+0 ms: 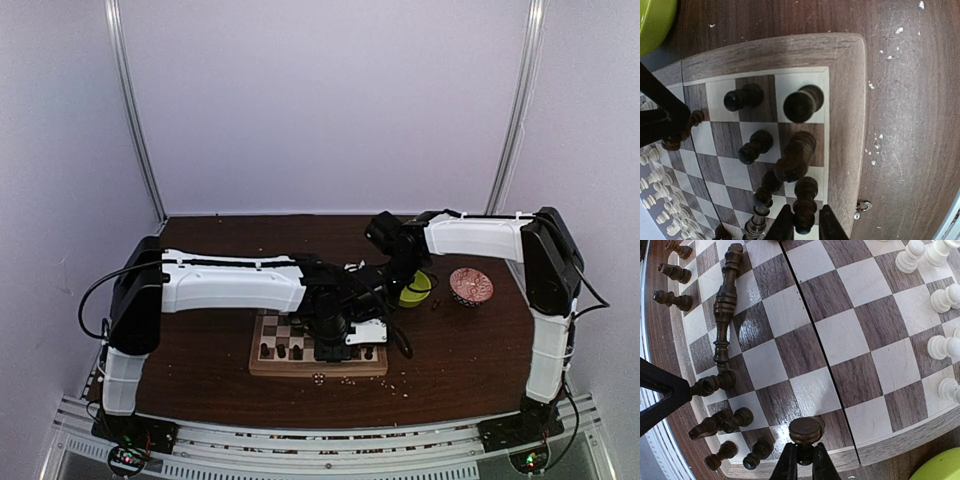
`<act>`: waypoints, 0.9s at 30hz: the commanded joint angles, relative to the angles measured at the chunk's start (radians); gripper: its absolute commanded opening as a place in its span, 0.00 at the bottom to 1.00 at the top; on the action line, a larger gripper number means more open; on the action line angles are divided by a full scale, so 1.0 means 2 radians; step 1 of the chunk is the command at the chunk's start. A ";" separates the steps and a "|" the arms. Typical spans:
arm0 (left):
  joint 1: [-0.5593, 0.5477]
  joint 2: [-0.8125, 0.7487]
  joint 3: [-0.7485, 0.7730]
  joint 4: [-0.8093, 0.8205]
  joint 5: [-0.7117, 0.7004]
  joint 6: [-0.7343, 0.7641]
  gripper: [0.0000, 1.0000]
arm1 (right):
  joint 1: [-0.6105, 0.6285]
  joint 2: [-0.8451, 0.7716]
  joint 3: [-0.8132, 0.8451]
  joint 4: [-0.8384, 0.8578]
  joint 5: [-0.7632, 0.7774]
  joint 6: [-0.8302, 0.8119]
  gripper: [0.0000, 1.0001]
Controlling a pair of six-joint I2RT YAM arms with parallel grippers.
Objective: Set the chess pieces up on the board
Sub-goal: Place the bishop on c8.
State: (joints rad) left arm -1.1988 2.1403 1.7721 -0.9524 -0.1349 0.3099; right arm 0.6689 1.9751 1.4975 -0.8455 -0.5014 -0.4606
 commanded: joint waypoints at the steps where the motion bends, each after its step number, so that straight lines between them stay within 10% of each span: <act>1: 0.002 0.004 0.014 0.001 -0.008 0.002 0.25 | -0.001 0.009 0.009 -0.011 -0.002 0.002 0.09; 12: 0.006 -0.088 -0.029 0.039 -0.012 -0.020 0.33 | -0.003 -0.025 0.009 -0.011 -0.011 0.009 0.09; 27: 0.094 -0.269 -0.374 0.598 0.083 -0.210 0.40 | -0.021 -0.084 0.040 -0.039 -0.165 0.009 0.09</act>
State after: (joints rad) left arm -1.0382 1.5951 1.1088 -0.1413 -0.0490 -0.0051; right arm 0.6319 1.8870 1.5284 -0.8890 -0.6827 -0.4400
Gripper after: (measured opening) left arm 0.392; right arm 0.098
